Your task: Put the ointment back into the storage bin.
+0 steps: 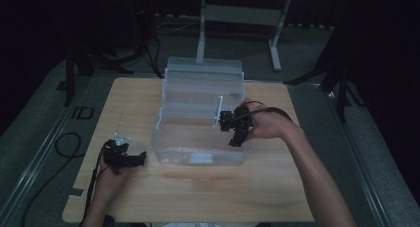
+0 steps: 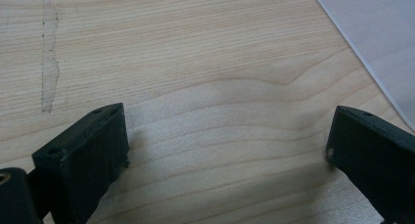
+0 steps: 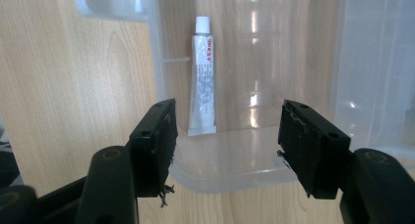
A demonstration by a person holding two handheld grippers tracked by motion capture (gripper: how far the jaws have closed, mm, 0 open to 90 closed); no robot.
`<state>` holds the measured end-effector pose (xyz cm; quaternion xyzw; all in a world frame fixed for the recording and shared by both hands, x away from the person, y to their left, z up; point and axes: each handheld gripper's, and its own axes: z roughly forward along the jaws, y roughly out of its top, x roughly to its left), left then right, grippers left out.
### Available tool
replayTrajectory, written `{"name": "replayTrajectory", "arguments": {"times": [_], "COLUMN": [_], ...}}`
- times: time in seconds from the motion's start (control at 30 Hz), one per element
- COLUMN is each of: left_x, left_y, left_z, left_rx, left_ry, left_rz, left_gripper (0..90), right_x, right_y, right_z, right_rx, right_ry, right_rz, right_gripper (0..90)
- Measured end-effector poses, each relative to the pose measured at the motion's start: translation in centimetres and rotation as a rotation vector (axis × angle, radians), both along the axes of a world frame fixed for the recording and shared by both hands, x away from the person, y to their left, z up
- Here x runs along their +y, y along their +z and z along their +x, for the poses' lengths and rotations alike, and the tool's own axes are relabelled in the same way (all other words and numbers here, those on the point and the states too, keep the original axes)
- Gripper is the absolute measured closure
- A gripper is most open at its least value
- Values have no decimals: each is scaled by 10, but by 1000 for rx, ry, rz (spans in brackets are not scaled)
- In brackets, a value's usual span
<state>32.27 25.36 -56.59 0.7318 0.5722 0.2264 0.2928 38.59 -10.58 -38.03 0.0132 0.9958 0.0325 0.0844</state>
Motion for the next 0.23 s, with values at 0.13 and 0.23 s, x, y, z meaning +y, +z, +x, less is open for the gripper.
{"name": "replayTrajectory", "arguments": {"times": [0.13, 0.23], "left_x": [0, 0], "left_y": [0, 0], "left_z": [0, 0], "left_rx": [1, 0], "left_ry": [-1, 0], "left_rz": [0, 0], "left_gripper": [25, 25], "right_x": [-13, -23], "right_y": [2, 2], "right_z": [-9, -18], "right_rx": [-16, -27], "right_ry": [-4, -9], "right_rz": [30, 50], "right_gripper": [387, 385]}}
